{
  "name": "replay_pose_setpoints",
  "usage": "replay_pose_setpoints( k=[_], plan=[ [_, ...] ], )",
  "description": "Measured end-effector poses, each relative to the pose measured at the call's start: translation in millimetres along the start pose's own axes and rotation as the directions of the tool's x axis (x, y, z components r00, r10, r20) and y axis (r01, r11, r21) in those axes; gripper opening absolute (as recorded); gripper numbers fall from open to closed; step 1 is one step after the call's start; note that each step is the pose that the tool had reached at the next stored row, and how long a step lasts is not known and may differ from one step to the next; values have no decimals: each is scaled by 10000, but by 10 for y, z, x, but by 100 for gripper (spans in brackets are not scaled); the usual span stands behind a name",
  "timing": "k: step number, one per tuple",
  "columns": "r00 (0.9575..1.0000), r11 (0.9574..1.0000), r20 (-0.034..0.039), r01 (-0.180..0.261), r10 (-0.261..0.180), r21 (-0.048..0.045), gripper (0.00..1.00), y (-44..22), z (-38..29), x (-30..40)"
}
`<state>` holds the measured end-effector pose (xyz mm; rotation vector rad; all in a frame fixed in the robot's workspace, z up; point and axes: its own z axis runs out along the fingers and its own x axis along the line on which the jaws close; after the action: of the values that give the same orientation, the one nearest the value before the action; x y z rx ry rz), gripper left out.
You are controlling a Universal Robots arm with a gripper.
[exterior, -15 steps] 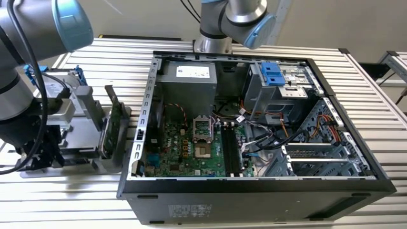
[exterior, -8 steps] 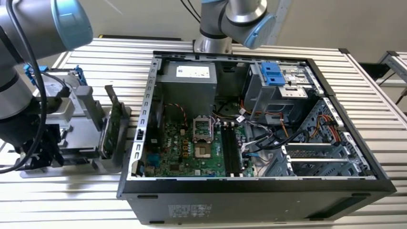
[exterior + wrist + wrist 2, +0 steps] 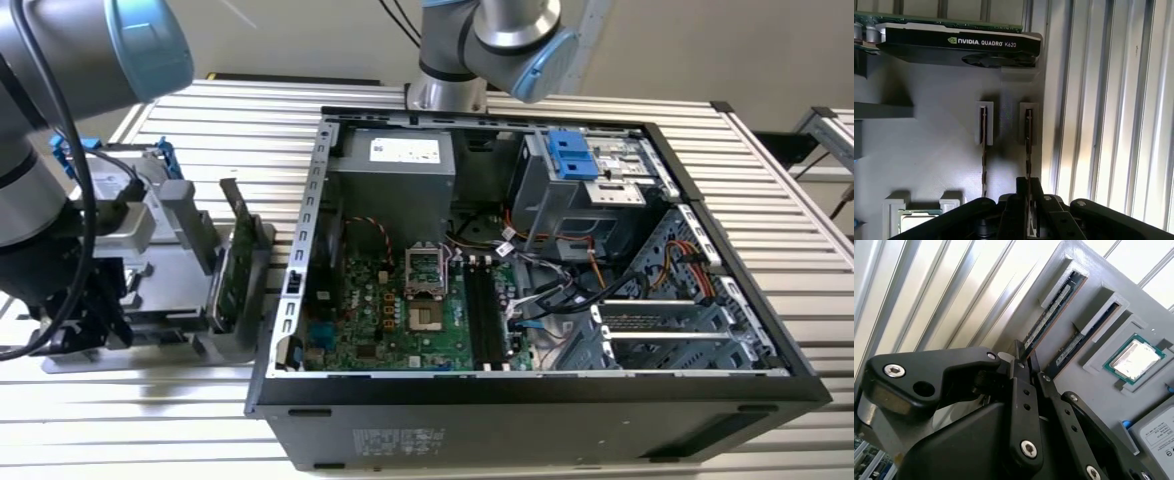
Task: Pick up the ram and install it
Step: 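Pick up the ram and move it above insertion slot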
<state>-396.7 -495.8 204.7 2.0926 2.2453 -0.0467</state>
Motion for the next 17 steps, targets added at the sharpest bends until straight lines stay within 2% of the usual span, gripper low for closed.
replay_pose_setpoints(
  k=[9,17],
  plan=[
    [10000,10000,-3,1,-1,2,0,1,-28,-3],
    [10000,10000,-41,-1,1,-3,0,2,-83,-6]
  ],
)
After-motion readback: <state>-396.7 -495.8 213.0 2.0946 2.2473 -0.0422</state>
